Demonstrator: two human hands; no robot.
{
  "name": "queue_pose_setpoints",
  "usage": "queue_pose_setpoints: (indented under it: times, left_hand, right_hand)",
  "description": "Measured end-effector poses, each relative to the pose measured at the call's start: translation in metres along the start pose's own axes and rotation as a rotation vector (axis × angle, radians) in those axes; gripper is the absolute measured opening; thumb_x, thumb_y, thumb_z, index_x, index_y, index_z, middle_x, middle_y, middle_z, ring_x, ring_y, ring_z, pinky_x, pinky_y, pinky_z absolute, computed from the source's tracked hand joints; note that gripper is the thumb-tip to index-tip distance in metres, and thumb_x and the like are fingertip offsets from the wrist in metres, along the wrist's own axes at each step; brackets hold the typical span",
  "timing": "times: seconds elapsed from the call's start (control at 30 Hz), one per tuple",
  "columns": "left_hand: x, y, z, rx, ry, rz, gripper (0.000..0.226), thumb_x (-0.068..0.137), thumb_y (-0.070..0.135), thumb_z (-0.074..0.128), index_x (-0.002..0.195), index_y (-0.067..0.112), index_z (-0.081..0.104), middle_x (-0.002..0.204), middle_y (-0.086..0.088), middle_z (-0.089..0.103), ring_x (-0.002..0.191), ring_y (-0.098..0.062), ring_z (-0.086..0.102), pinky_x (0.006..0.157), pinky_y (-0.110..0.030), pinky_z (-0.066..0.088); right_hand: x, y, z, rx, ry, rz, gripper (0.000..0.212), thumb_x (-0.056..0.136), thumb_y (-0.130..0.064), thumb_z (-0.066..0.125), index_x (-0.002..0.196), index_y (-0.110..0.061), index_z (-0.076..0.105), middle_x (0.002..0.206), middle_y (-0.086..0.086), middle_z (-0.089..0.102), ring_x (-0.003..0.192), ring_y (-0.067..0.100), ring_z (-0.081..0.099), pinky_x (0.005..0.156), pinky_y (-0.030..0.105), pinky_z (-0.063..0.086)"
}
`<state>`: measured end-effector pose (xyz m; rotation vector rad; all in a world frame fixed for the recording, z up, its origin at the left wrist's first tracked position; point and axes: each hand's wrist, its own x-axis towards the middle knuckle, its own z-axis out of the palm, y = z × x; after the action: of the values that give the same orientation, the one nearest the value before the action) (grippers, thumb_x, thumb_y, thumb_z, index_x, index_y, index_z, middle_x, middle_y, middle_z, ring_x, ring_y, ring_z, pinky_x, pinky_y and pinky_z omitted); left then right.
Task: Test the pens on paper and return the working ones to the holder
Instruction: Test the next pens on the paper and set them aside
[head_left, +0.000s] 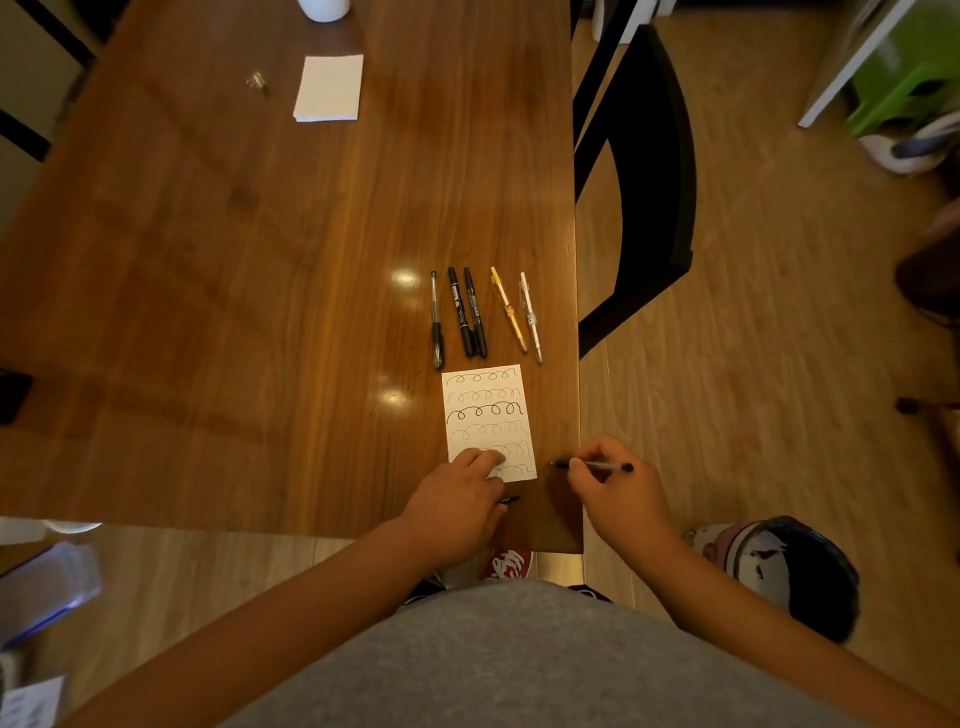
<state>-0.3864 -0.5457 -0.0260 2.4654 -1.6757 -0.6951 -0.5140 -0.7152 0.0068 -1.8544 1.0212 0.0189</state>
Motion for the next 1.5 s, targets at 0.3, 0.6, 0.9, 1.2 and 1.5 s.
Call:
queue_pose_setpoints:
  times: [0.3,0.6,0.9,1.2,1.5]
  left_hand:
    - [0.001,0.001,-0.018,-0.344,0.0,-0.167,0.024,0.099,0.039,0.046,0.114,0.024,0.058,0.116,0.003,0.062,0.1,-0.012,0.057,0.076,-0.02,0.047]
    - [-0.018,0.008,-0.052,-0.686,0.056,-0.254,0.009,0.099,0.036,0.048,0.105,0.039,0.054,0.103,0.01,0.065,0.087,-0.01,0.062,0.073,-0.035,0.058]
    - [-0.028,0.001,-0.082,-0.76,0.12,-0.237,0.009,0.099,0.033,0.048,0.102,0.035,0.056,0.103,0.019,0.064,0.095,0.005,0.055,0.083,-0.026,0.052]
    - [-0.034,-0.026,-0.101,-0.705,0.057,-0.14,0.009,0.098,0.035,0.05,0.1,0.042,0.055,0.093,0.018,0.063,0.085,-0.004,0.059,0.075,-0.029,0.054]
    - [-0.032,-0.06,-0.125,-1.11,-0.058,-0.16,0.02,0.099,0.024,0.05,0.089,0.027,0.067,0.086,0.003,0.073,0.093,-0.032,0.065,0.086,-0.045,0.052]
  right_hand:
    - [-0.007,-0.008,-0.024,0.196,-0.013,0.09,0.012,0.091,-0.012,0.064,0.087,-0.022,0.066,0.08,0.002,0.068,0.073,0.016,0.066,0.059,0.023,0.052]
    - [-0.019,-0.054,-0.03,0.485,-0.095,0.075,0.016,0.096,-0.012,0.056,0.084,-0.014,0.066,0.067,0.003,0.071,0.057,0.012,0.065,0.052,0.022,0.051]
    - [-0.019,-0.088,-0.02,0.458,-0.092,0.004,0.015,0.096,-0.012,0.056,0.085,-0.015,0.066,0.067,0.001,0.071,0.058,0.013,0.065,0.055,0.023,0.054]
    - [-0.016,-0.113,0.004,0.426,-0.147,0.033,0.012,0.097,-0.012,0.057,0.09,-0.012,0.067,0.068,0.004,0.071,0.059,0.014,0.066,0.054,0.023,0.053]
    - [0.002,-0.141,0.029,0.537,-0.149,0.039,0.017,0.099,-0.016,0.053,0.101,-0.002,0.063,0.068,0.004,0.066,0.061,0.013,0.061,0.058,0.023,0.052]
